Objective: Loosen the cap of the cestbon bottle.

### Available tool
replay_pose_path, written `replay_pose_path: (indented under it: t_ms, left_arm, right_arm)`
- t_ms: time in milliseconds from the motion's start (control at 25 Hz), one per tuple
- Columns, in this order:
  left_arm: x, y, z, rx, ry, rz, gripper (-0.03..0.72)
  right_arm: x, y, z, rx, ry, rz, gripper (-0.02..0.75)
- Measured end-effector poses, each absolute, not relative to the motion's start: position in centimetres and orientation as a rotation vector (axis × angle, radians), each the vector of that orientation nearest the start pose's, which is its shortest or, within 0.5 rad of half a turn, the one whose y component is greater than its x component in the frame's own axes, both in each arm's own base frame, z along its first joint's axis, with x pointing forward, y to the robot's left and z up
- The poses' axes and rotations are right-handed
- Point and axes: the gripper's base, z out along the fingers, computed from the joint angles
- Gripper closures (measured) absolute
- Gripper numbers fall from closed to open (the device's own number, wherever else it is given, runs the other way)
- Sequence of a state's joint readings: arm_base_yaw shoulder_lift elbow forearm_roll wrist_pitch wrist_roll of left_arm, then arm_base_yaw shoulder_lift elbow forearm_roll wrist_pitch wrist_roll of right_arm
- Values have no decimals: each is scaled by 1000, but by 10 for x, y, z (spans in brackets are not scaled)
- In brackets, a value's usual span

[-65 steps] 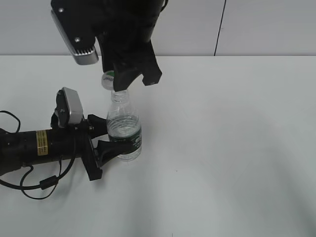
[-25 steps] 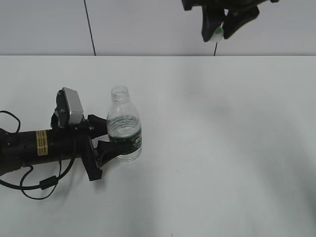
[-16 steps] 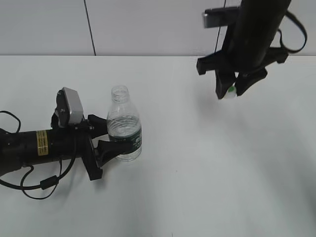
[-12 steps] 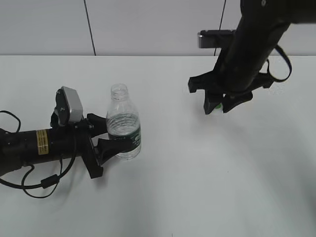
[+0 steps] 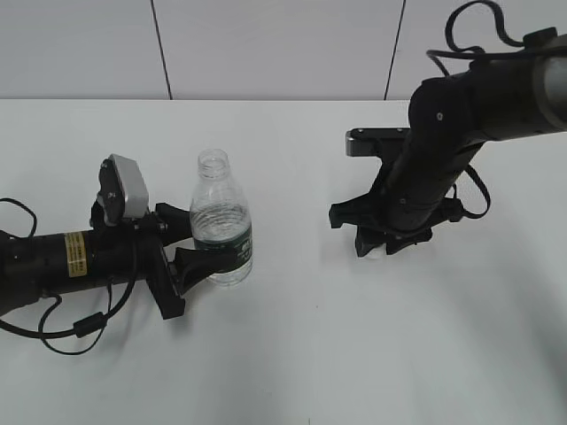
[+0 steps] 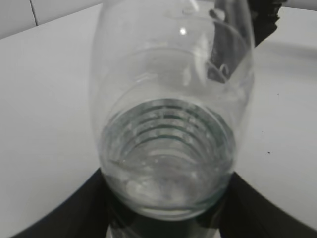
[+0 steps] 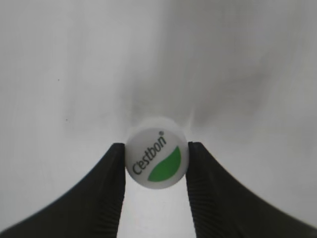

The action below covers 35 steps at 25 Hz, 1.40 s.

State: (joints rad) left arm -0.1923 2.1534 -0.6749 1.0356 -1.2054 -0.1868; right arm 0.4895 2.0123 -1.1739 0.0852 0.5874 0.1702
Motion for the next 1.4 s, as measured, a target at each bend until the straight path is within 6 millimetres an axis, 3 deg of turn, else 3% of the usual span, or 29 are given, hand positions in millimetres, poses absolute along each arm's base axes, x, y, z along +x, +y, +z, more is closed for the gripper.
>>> replay_pose_path:
  t_ms: [160,360,440,720,1040,1200,1400]
  left_arm:
    - [283,-130,70,1048,1615,-830,316]
    - [283,-130,70,1048,1615,-830,316]
    - [283,-130,70,1048,1615,-830,316]
    - [270,-121,64,1013,1677,-846,176]
    - [255,-96,61,928,1776,-826,159]
    - [259,-88,80,917,1751,-749,158]
    - [271,-75,107,872,1824,-509,157]
  right_arm:
    - [329,180,107,-371,2928,178,416]
    - [329,180,106,-372,2933,176,143]
    - [329,180,106,-372,2935,175,106]
    - [327,179,108,-376,2949,170,144]
    - [327,179,147,-377,2847,217,146]
    - [327,175,169,-487,2761,168,146]
    - [327,167,193,-610,2647,58,146]
